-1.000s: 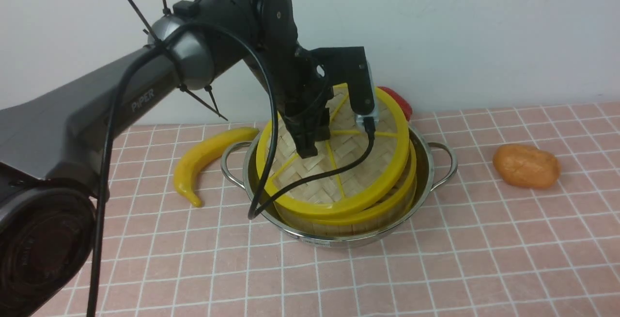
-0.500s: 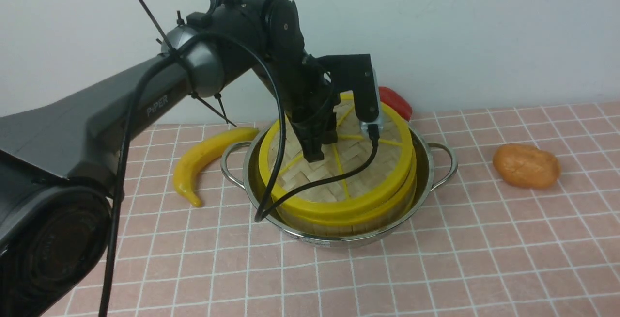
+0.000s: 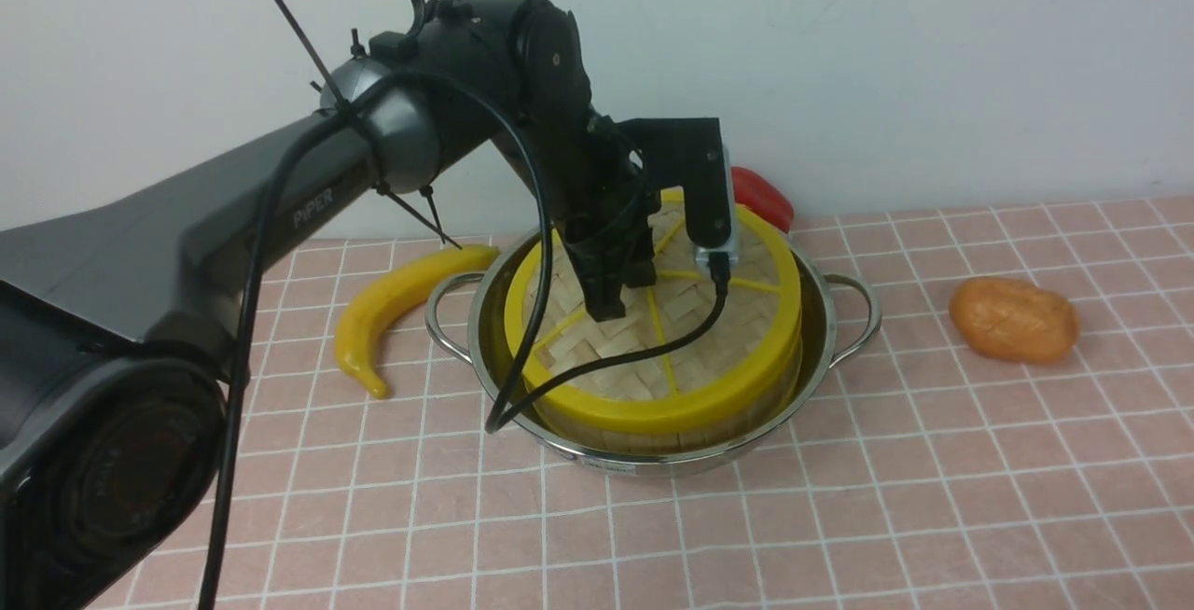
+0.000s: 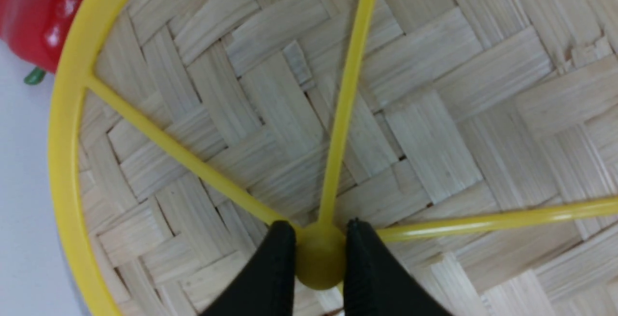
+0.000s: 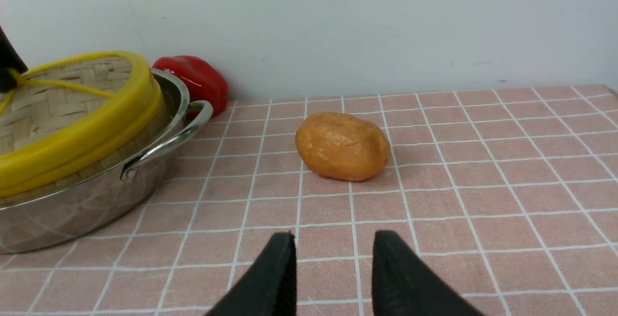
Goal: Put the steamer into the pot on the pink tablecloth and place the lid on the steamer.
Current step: 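Place the yellow bamboo steamer lid onto the steamer in the pot with the left gripper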
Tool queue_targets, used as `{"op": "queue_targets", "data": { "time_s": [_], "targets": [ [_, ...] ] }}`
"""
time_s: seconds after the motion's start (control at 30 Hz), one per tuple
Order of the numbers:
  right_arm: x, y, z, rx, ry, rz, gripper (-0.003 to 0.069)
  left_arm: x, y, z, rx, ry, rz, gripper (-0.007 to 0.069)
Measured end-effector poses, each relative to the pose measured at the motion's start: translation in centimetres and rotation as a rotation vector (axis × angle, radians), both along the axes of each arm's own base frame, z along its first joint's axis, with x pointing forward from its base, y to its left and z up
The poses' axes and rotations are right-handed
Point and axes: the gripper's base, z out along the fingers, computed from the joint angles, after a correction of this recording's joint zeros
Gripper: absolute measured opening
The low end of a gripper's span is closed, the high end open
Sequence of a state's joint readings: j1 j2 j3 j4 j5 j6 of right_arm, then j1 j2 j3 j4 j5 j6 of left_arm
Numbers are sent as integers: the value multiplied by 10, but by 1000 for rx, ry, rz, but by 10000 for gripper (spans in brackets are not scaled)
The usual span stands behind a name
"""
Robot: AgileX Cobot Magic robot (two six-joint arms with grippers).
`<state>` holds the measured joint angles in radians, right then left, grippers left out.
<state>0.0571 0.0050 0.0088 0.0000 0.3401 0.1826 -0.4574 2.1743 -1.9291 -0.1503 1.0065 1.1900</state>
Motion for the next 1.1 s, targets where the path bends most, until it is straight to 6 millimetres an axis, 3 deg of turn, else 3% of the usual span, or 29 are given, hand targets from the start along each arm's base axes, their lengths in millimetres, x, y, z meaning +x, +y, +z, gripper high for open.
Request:
{"op": "queue_targets", "data": {
  "time_s": [0.47,0.77,1.1],
  "targets": [
    [0,0,0,0,0,0,243,-2,-14,0,51,-97,-145,117],
    [0,0,0,0,0,0,243,-2,-14,0,47,-88,-85,117],
    [0,0,0,0,0,0,243,1,-16,27,47,-98,-58,117]
  ]
}}
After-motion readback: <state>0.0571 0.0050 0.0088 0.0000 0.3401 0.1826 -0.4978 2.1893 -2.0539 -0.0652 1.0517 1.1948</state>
